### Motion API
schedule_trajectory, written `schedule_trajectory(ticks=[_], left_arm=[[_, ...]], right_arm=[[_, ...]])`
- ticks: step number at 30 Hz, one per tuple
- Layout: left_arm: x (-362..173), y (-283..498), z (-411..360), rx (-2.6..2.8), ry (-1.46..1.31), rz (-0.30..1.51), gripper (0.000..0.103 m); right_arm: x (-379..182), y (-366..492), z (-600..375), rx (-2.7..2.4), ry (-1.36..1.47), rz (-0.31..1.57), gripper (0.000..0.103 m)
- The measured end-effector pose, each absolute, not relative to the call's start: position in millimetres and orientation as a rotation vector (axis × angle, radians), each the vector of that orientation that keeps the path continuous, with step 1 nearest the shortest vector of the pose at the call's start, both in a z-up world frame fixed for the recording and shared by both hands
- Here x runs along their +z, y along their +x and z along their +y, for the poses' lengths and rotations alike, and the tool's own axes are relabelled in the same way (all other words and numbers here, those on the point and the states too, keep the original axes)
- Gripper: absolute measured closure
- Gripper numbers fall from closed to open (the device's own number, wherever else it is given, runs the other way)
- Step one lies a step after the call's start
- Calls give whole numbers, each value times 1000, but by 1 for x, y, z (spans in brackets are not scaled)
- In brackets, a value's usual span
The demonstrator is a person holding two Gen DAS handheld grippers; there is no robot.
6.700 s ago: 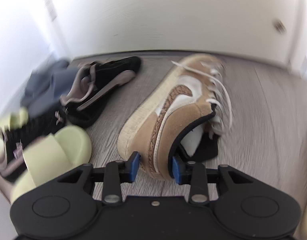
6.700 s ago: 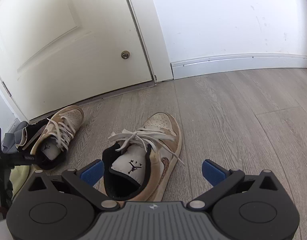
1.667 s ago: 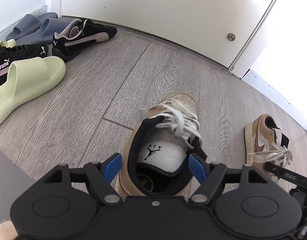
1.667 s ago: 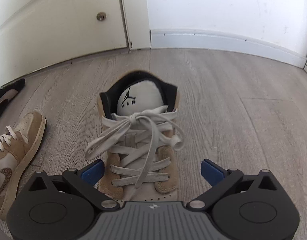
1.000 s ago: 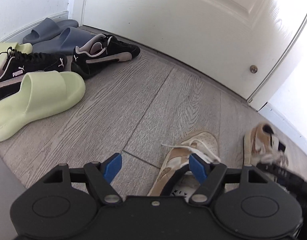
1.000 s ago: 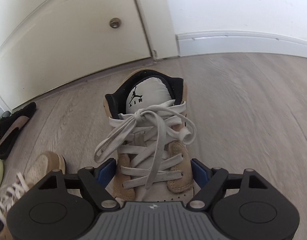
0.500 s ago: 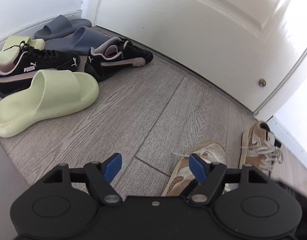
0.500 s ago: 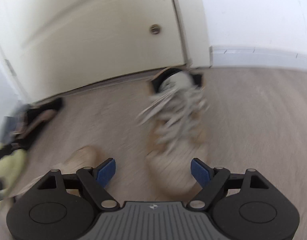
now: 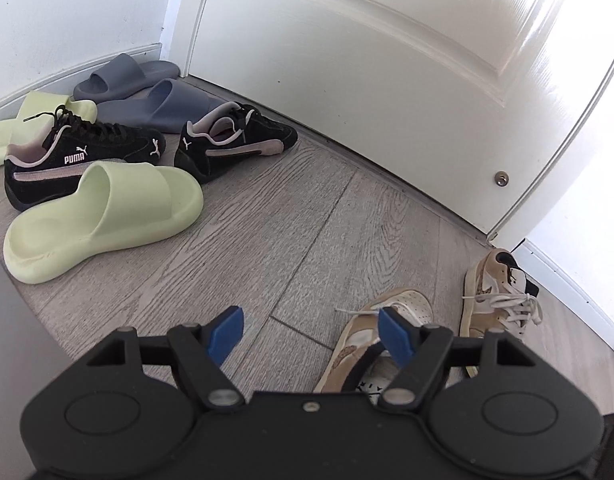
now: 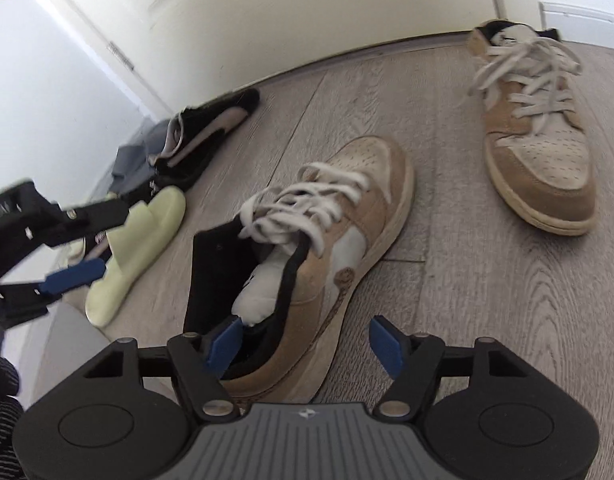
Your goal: Organize scattered shoes
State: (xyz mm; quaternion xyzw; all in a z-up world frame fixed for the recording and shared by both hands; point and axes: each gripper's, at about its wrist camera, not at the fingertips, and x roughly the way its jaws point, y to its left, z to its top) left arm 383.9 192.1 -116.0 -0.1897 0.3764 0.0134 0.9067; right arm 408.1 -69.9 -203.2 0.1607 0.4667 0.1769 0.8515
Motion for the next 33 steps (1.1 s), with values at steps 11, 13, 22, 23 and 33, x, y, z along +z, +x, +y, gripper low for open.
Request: schedule_trajectory(ticks=[11,13,22,23,33], left_arm=[[-115,377,196,35,-383,785,28],[-114,375,197,34,-380,783,28],[-117,375,194,21,-365,795,28],[-117,375,193,20,-360,797,28],[-119,376,188,7,-352,809,28]], right_arm=[[-203,403,-83,317,273,1005,79],[-201,398,-102,289,263,1014,84],[-194,367,-158,196,56,1009,83],[-193,366,-163,201,3,1004,83],[-174,389,-243,202,-166,1036,75]])
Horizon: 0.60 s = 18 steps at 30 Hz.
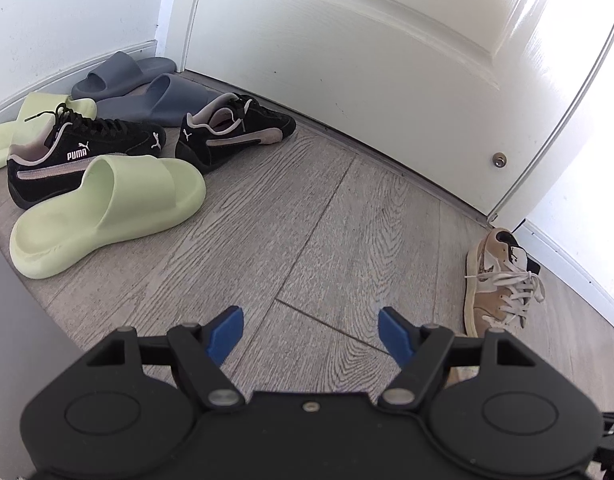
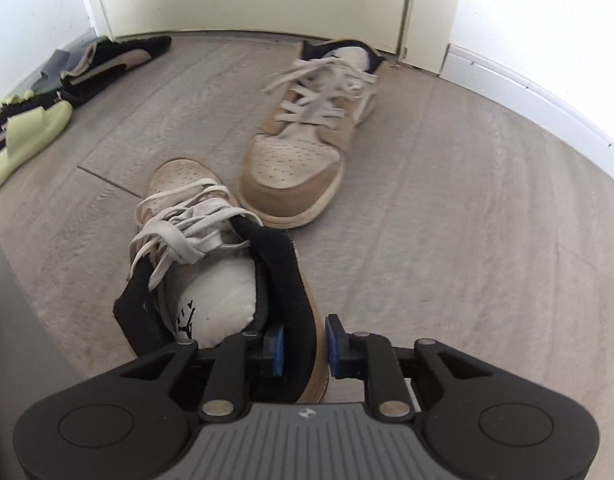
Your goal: Organize scattered shoes
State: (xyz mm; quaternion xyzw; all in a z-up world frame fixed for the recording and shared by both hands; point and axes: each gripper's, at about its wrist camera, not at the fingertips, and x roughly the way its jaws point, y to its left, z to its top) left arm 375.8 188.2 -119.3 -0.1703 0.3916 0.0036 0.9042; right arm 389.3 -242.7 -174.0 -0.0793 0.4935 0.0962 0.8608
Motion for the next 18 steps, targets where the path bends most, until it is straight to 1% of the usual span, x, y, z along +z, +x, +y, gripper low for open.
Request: schedule_trajectory(ticks=[5,7,10,11,13,14,15,17,18], left_arm=[[-120,377,184,1,-341,813,28],[-121,378,182,-4,-340,816,28],[-122,379,180,-8,-342,820,28],[-123,379,180,-12,-348,823,28],[-124,379,178,-19,-358,828,28],[-125,379,177,-22,-359,829,28],[-124,379,176,-23,-355,830,28],[-123,378,173,-27,-339,829,28],[-123,378,173,-28,-335,828,28]], right_arm=[[-151,370,-245,67,-67,918,70],[-143,360,-244,52,11,883,62],[-134,341,-236,130,173,830,62],[-135,337,-226,180,184,829,62],[-140,337,-208,222,117,838,65],[-145,338,-194,216,38,845,66],[-149,340,-186,204,-13,845,70],[-156,345,-175,179,-73,847,71],[-159,348,-173,166,-81,850,74]])
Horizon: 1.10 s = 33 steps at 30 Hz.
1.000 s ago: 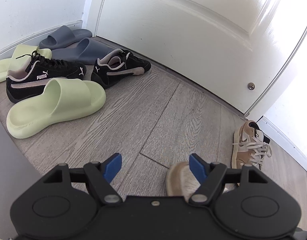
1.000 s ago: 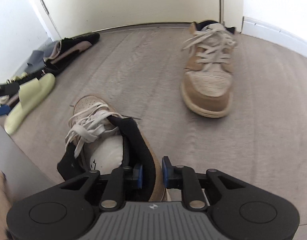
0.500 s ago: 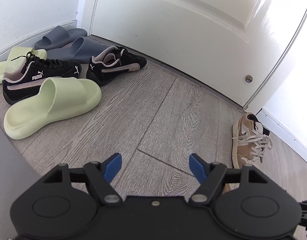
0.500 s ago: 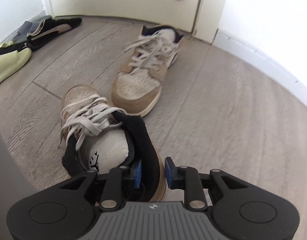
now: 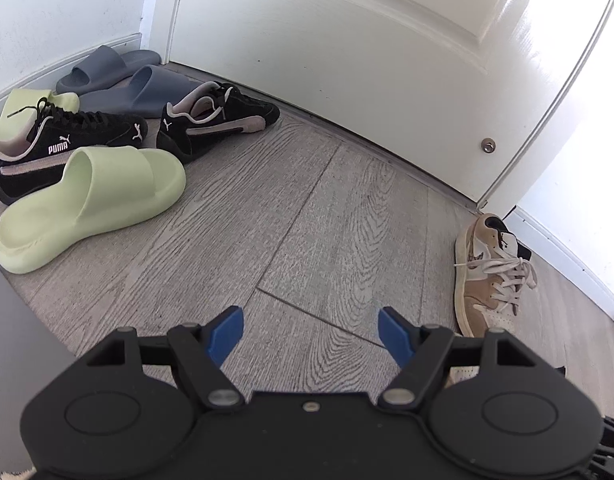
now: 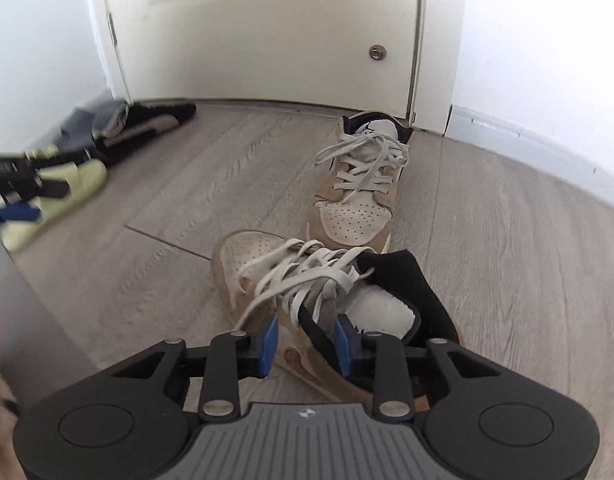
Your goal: Organize scattered shoes
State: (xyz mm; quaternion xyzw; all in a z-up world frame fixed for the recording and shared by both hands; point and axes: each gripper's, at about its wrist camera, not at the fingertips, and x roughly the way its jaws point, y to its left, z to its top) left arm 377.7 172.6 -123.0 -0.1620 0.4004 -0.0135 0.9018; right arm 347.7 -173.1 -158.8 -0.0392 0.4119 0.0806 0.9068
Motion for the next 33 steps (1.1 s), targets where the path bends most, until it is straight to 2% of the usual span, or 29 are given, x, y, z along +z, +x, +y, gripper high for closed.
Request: schedule_trajectory(ticks=[4,9,14,20,23,26,27,29,31,33], left_arm=[[-122,376,172,-26,-331,825,28],[-122,376,173,-20,-333,827,28],[-123,377,172,-21,-332,832,28],[-121,376,168,-23,-315,825,28],[-121,376,166,-25,-309,825,28],[-122,377,165,-28,-307,829,28],[-122,377,164,-29,-307,829,28],[-123,377,162,-34,-306,831,28],[-124,377,160,-41,-305,836,28],[-125,377,157,-46,-298,840,28]], right_arm=[[-159,349,-174,190,-120,859,83],[-163,328,-179,286,-351,825,85],[-160,317,-215,365,-437,844,82],[-153,314,-249,269,-425,932,73],[-155,306,-252,126,-352,931,71],[-153,298,-252,-65,-115,901,68],[-151,293,-253,-139,-3,876,65],[-149,281,-255,-285,222,818,51],[-150,278,-250,-343,326,794,23],[-153,283,-241,-384,320,798,19]])
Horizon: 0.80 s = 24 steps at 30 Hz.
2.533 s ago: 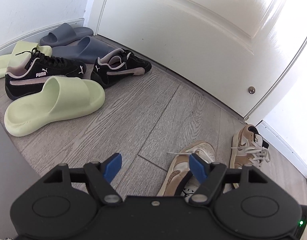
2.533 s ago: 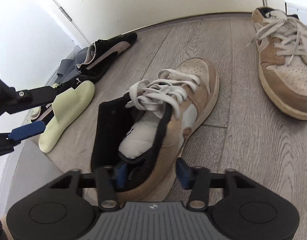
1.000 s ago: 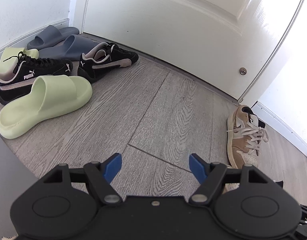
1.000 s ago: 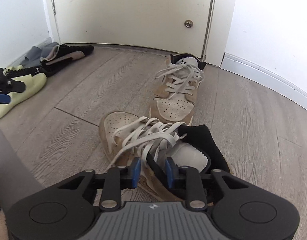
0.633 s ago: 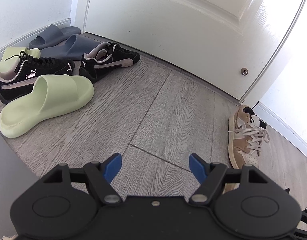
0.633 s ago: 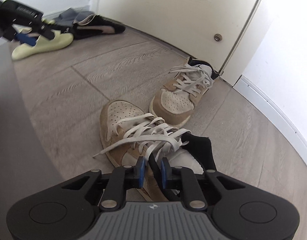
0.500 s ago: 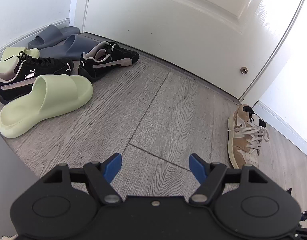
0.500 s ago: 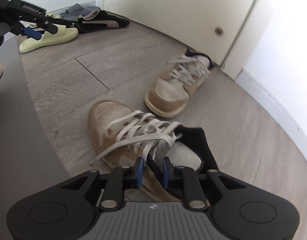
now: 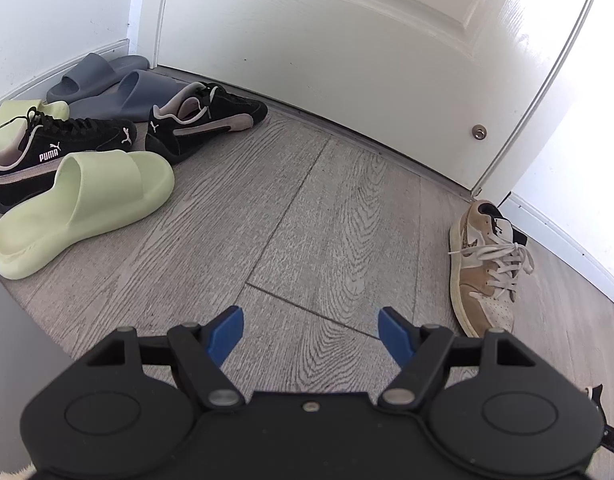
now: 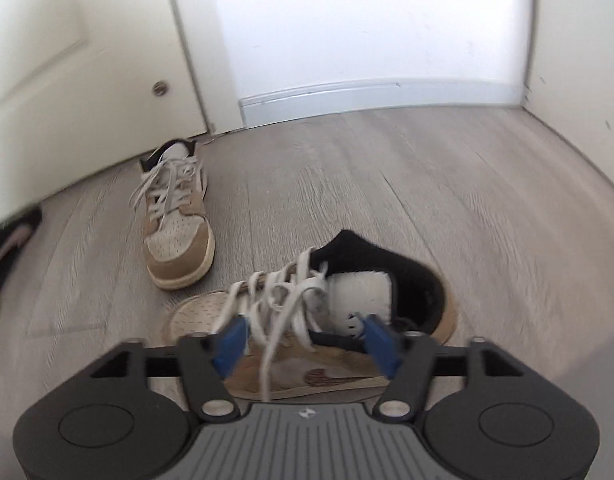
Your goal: Organize scattered shoes
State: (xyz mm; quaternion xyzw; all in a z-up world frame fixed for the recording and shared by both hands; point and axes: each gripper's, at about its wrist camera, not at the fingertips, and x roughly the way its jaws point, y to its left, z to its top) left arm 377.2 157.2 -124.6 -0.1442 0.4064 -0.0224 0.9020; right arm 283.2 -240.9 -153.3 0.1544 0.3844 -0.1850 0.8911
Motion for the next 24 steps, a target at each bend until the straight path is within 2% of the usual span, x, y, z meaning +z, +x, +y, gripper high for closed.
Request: schedule_trajectory(ticks=[4,8,10,16,24], left_arm=[[-122,374,153,-47,-264,832,28],[-122,374,156,-40,-278,831,28],[-124,375,158,-41,-297,837,28],[-126,376,154,-52,-295,845,28],[-125,375,153,-60,-298,846,28]], right_arm=[[-154,288,-239,-404,298,795,19],[-143,265,-244,-391,273,700,19],[-143,260,-247,-406,240,725,19],[-169,251,-275,-366,424,843,19],[-156,303,-305,-355,414,668,20]])
